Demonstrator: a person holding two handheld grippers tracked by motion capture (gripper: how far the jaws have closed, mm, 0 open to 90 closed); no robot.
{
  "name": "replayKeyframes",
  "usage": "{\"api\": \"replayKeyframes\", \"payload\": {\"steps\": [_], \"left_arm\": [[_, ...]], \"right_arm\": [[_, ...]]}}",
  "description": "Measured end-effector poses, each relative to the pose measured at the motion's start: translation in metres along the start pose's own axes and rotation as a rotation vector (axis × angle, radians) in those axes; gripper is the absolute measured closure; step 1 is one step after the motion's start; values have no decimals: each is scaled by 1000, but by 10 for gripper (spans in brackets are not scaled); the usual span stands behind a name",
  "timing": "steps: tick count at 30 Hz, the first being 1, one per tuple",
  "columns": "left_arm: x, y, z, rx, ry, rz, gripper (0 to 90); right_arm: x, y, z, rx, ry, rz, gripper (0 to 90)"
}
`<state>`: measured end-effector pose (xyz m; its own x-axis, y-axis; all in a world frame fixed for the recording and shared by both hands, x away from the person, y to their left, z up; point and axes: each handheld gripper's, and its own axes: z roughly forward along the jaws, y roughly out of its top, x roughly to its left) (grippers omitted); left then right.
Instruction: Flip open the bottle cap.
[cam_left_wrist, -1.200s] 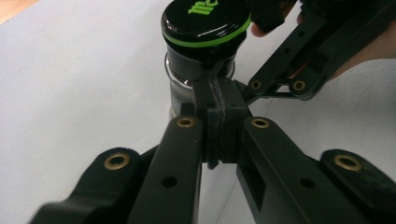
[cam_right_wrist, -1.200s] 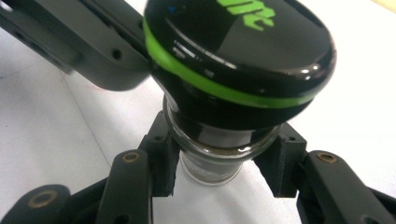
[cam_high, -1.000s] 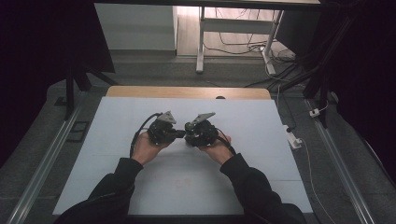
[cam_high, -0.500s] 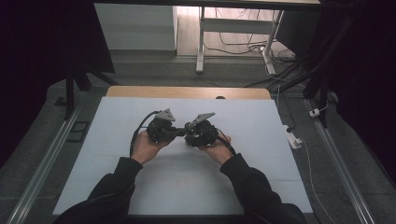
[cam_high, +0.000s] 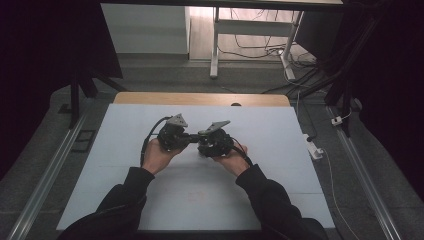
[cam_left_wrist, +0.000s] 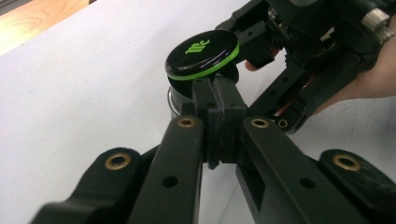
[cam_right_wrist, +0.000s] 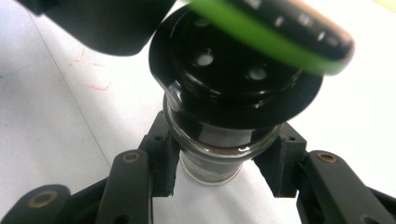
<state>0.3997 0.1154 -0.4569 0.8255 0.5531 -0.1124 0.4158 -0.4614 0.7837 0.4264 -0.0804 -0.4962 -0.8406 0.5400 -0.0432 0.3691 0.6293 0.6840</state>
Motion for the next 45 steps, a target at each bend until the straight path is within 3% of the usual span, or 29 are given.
{"api": "replayKeyframes", "payload": {"steps": [14,19,26,30,37,45], "left_arm": [[11,10,0,-48,23,-40,888],[16,10,3,-40,37,-52,887],[13,8,2,-27,39,-34,882],[8,7,1,-16,36,-24,827],[5,3,-5,-6,30,-35,713],[-1,-5,-19,9,47,-34,578]], "right_arm": [[0,0,0,2,-2,-15,526],[0,0,0,2,-1,-19,526],[-1,0,0,-3,4,-18,523],[-1,0,0,0,3,-13,508],[-5,-1,-6,-31,15,17,360],[-2,-1,-11,-38,31,36,285]]}}
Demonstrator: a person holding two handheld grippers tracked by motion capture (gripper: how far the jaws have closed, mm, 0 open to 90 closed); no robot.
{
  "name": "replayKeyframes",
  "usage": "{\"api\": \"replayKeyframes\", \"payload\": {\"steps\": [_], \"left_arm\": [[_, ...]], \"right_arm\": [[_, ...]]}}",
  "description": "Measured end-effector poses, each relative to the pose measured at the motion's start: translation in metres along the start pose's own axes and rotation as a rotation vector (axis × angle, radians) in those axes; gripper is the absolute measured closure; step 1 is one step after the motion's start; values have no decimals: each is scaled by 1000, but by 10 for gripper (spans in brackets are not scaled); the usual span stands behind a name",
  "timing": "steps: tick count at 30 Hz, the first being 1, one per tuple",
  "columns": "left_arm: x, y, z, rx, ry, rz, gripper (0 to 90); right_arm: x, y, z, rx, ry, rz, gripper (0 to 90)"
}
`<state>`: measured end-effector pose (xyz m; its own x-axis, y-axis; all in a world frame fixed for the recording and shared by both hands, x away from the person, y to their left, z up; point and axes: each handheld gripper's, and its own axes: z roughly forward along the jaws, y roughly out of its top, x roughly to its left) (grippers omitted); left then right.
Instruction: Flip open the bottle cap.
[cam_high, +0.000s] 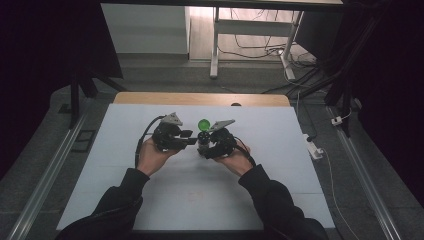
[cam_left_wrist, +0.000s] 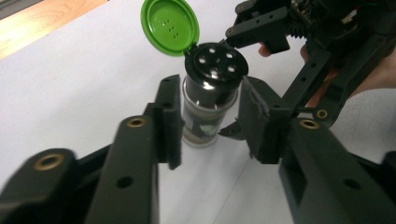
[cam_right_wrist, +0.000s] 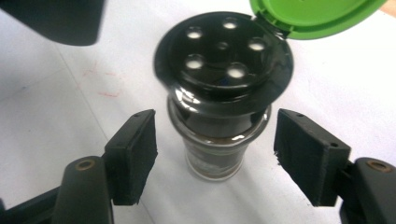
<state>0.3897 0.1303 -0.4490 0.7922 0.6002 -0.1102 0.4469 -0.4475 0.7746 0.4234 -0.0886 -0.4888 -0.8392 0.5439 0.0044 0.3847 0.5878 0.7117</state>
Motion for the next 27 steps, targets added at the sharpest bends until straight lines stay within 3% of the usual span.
{"api": "replayKeyframes", "payload": {"steps": [9,17,27], "left_arm": [[-4,-12,-15,8,-14,-24,353],[-10,-24,-25,8,-36,-76,189],[-20,-39,-36,33,-48,-89,96]], "right_arm": [[10,-1,-7,9,10,5,222],[14,-6,-21,6,29,21,174],[21,-10,-39,-12,60,24,94]]}}
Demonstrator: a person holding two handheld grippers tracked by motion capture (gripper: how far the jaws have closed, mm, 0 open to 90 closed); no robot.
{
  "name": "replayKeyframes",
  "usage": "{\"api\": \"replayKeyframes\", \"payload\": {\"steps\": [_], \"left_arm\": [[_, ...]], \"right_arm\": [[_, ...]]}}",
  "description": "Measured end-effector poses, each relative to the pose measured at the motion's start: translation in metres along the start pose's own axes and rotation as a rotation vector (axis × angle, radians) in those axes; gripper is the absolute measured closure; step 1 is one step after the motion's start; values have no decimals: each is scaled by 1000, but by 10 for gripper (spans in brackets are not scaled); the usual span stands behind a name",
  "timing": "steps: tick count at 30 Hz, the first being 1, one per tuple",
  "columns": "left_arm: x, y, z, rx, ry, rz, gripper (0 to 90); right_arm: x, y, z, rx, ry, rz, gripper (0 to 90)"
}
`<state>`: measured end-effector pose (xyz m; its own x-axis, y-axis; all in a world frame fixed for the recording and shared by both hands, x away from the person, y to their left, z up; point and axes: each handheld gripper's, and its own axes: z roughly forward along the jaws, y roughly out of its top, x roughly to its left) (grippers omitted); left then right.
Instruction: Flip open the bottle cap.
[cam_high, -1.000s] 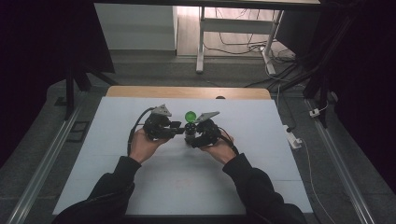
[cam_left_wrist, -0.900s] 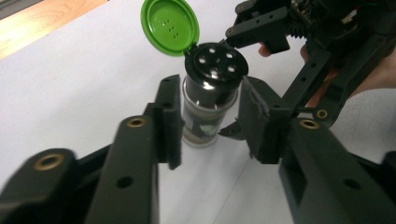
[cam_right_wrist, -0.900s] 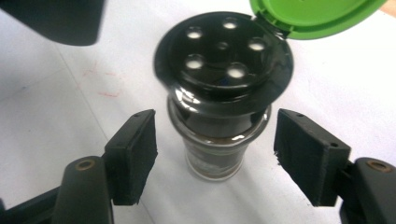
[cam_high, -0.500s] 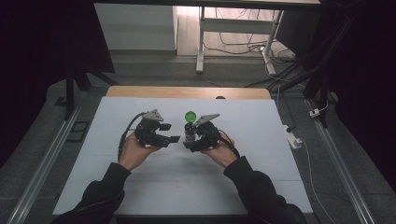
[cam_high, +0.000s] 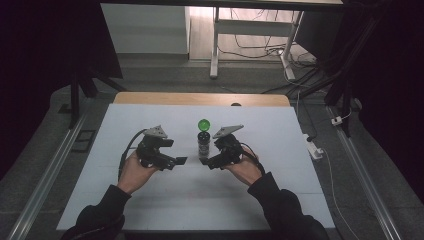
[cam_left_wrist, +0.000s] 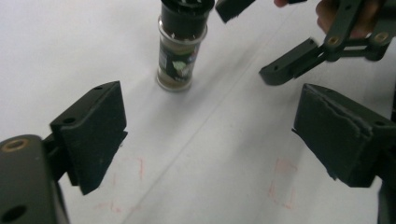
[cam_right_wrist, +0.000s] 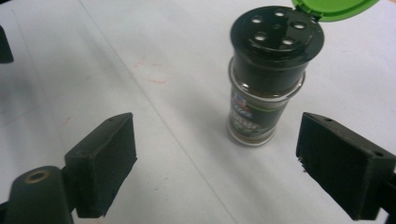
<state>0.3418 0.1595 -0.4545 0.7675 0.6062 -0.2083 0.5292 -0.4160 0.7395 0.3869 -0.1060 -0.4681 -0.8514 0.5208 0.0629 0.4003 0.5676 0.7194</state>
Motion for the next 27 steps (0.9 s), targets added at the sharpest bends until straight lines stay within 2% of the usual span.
{"api": "replayKeyframes", "payload": {"steps": [8,13,20,27], "left_arm": [[-6,-15,-9,7,-8,-19,30],[-10,-25,-17,2,-6,-31,3],[-17,-40,-32,-13,-5,-39,0],[-24,-57,-48,-25,10,-55,0]], "right_arm": [[10,-4,-7,0,27,-3,40],[12,-10,-16,0,25,0,10],[15,-22,-36,-18,25,15,0],[20,-38,-62,-33,-3,12,0]]}}
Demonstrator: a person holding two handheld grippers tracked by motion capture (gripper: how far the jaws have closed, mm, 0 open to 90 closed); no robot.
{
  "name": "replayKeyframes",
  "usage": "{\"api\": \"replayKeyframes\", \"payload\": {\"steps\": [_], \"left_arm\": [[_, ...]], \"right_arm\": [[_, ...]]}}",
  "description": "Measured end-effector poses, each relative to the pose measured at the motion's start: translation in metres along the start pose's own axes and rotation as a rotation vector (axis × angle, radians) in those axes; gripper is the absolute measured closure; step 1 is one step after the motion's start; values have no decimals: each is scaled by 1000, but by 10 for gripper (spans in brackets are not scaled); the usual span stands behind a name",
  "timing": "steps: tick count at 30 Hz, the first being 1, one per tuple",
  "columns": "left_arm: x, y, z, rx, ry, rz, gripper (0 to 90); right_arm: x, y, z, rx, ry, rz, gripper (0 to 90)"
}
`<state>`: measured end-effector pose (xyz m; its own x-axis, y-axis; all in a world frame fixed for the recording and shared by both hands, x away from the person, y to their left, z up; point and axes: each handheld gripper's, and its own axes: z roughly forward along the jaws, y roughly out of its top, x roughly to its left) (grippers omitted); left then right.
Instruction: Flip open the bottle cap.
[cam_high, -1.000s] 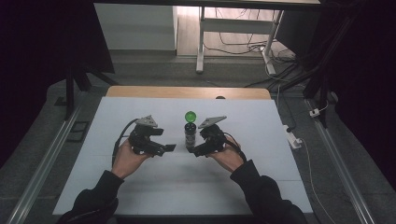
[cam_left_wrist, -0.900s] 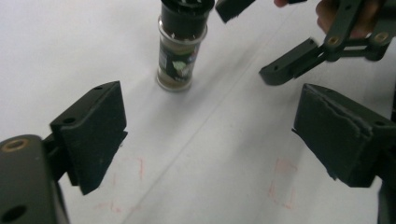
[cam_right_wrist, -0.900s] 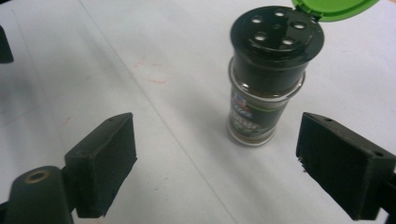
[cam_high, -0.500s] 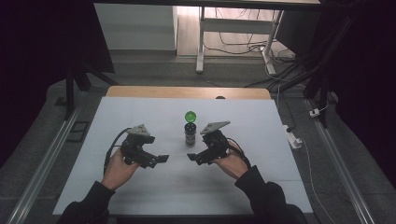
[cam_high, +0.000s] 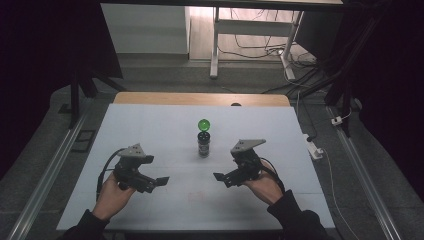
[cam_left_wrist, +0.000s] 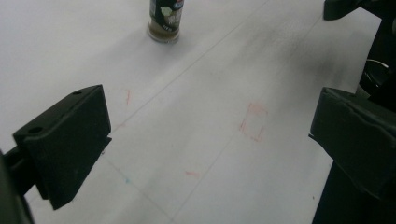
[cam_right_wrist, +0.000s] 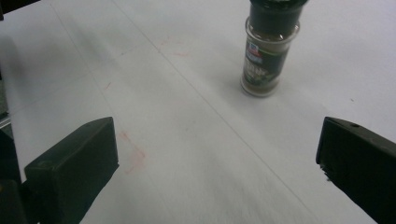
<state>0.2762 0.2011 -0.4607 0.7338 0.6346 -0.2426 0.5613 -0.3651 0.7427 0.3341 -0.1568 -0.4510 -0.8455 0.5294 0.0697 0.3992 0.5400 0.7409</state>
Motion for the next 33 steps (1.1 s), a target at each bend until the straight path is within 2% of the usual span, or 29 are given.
{"api": "replayKeyframes", "payload": {"steps": [18,22,33], "left_arm": [[-4,-51,-50,-55,68,-92,0],[-3,-63,-60,-69,87,-119,0],[-3,-87,-82,-87,162,-156,0]], "right_arm": [[-5,-49,-60,-30,-110,75,0],[-5,-61,-73,-43,-135,102,0],[-10,-97,-107,-64,-219,192,0]]}}
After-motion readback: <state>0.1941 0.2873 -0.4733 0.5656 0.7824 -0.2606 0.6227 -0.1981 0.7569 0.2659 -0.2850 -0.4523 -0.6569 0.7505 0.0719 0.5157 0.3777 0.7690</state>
